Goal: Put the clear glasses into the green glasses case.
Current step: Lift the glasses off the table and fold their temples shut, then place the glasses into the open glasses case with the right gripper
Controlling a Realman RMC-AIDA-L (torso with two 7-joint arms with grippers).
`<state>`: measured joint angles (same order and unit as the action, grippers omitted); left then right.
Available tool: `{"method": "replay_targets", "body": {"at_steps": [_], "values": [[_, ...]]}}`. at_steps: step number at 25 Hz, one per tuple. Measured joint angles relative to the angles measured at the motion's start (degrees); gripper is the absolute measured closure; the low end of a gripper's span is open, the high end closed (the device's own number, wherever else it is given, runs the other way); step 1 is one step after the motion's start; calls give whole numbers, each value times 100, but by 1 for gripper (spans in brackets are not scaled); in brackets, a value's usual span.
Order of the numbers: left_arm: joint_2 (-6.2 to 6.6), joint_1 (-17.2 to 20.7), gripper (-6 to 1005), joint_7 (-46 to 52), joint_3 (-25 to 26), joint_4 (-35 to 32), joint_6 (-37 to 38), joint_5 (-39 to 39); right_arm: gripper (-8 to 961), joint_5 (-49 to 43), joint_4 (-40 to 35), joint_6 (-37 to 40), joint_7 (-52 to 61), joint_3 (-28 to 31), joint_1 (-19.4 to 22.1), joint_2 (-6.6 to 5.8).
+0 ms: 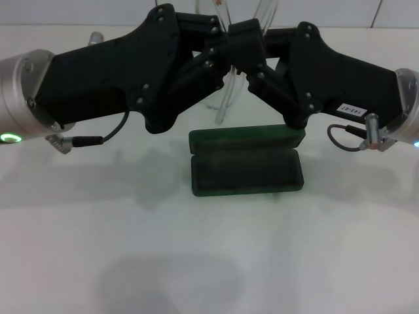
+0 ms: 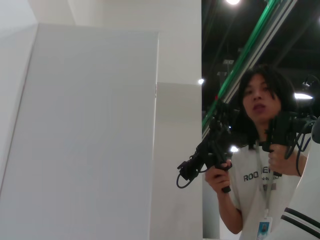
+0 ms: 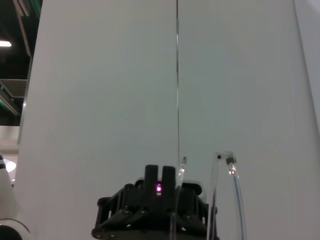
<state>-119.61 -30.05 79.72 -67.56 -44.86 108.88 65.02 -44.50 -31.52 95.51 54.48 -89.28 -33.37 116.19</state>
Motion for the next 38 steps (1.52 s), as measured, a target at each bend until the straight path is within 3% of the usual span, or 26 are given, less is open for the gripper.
{"method": "replay_targets", "body": {"at_steps": [18,38], "values": [[18,61,926,0,-37,-6,36,32,869,314,83,-34,-142,111,163,-8],[0,70,926,0,-2,63,22,3,871,-28,-36,-17,-149,-209,-9,-36]]}}
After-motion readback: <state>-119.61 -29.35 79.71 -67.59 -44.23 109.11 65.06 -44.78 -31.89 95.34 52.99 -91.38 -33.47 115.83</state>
